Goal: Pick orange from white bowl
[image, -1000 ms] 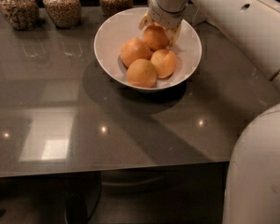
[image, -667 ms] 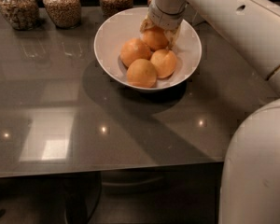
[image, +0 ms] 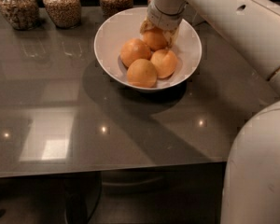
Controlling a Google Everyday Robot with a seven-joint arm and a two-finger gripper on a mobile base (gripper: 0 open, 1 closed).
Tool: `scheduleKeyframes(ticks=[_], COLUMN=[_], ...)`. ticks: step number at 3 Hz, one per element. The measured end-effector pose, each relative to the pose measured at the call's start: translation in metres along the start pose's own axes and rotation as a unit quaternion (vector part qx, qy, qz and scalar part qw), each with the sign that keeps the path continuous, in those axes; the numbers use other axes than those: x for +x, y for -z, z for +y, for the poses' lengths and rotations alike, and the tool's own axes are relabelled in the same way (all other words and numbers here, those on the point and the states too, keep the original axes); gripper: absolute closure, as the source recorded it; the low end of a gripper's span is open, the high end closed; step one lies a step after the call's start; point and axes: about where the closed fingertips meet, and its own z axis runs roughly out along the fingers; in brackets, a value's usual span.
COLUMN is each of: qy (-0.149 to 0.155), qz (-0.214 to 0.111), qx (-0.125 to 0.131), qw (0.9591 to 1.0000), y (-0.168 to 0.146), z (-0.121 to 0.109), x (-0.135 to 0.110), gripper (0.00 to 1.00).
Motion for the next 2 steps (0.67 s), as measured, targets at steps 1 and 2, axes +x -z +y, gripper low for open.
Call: scheduleKeyframes(ticks=[1,2], qy=[0.002,0.005], qz=[0.013,0.032], qx=[0.022,0.042], qw=[0.9997,0.9986], y=[0.021,0.05], z=[-0.012,-0.021], x=[0.002,0.006], gripper=[1.0,1.0])
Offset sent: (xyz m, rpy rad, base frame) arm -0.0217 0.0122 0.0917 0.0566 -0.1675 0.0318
